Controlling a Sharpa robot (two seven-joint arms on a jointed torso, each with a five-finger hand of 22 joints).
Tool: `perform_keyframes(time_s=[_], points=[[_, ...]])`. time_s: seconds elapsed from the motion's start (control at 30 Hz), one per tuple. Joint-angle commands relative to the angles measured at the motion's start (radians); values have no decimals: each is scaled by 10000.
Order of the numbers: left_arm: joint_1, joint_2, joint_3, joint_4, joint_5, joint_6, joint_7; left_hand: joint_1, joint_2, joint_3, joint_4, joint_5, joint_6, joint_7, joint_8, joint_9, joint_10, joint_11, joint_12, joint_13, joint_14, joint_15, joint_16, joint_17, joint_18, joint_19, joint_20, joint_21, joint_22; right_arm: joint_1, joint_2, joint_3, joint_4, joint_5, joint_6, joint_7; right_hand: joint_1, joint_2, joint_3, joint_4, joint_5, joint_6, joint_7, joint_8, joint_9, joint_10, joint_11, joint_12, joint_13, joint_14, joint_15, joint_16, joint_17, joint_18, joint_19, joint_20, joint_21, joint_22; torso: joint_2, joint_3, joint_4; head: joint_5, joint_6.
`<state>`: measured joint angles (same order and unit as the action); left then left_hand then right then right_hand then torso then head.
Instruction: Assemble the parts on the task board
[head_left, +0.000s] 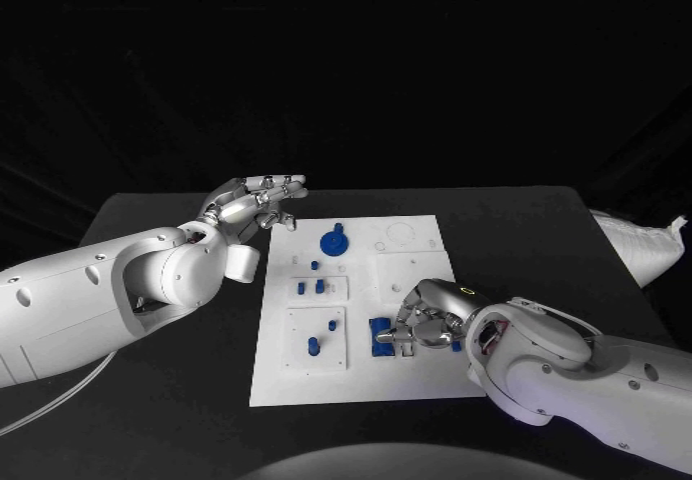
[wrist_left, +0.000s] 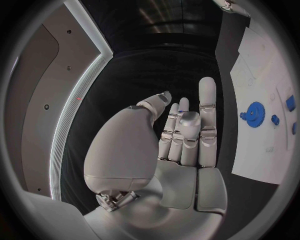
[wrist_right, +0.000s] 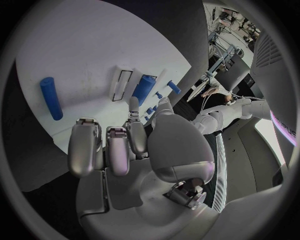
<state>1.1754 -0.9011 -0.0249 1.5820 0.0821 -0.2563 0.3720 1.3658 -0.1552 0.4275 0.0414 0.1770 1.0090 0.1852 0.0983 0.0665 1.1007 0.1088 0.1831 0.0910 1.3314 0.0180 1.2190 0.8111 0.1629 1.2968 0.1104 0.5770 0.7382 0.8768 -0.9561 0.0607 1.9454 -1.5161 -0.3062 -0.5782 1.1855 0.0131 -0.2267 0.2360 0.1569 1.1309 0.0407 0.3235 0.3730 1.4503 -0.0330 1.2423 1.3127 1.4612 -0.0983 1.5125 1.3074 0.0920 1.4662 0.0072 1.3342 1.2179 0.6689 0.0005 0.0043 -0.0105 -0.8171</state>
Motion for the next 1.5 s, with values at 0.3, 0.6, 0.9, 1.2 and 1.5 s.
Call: perform_keyframes(time_s=[0.3,0.6,0.9,1.2,1.5], points=[[1,18,3,-7,-27,198,33,-14,57,-10,-50,49,-75,18,18,12,-66,25,66,13,-73,13,-6,-3,187,27,31,-62,-9,43,-874,7,307,186,-852,598,626,250,122,-208,594,-543,160,-469,-76,57,107,-51,266,903,65,56,1642,-189,65,8,46,35,-6,-15,-7,-138,25],[0,13,-3,-6,-27,209,37,-25,53,-13,-51,53,-89,28,16,9,-85,32,81,12,-78,18,-8,-19,186,29,33,-65,-12,408,-2067,-3,481,31,-404,668,837,320,129,-282,1142,-652,274,-764,-159,12,215,-156,243,906,170,67,1666,-189,63,114,55,63,-8,-27,-33,-377,126],[-3,11,-14,12,-27,255,29,-29,51,-14,-50,53,-90,29,16,9,-88,33,85,12,-80,19,-9,-24,185,30,33,-66,-13,396,-2434,-111,353,-1297,430,152,660,268,-16,-135,1070,-530,266,-817,-151,-29,218,-272,192,892,182,34,1615,-174,37,141,11,13,-18,-11,-15,-511,130],[-11,5,-22,6,-27,248,37,-33,52,-15,-49,54,-91,29,18,9,-92,34,91,12,-77,20,-4,-18,185,30,34,-67,-14,184,-2303,-156,125,-1636,808,32,646,272,-26,-117,1057,-509,261,-819,-146,-18,215,-240,217,903,180,65,1672,-183,49,142,41,59,-9,-14,-1,-477,105],[-17,-20,-25,12,-27,244,38,-33,52,-15,-49,54,-91,29,18,9,-92,34,91,12,-77,20,-4,-18,185,30,34,-67,-14,15,-2035,-163,-93,-1763,1140,12,708,291,-10,-136,1056,-492,252,-838,-142,-9,207,-221,236,910,176,81,1704,-189,58,142,64,96,-4,-21,-7,-457,45]])
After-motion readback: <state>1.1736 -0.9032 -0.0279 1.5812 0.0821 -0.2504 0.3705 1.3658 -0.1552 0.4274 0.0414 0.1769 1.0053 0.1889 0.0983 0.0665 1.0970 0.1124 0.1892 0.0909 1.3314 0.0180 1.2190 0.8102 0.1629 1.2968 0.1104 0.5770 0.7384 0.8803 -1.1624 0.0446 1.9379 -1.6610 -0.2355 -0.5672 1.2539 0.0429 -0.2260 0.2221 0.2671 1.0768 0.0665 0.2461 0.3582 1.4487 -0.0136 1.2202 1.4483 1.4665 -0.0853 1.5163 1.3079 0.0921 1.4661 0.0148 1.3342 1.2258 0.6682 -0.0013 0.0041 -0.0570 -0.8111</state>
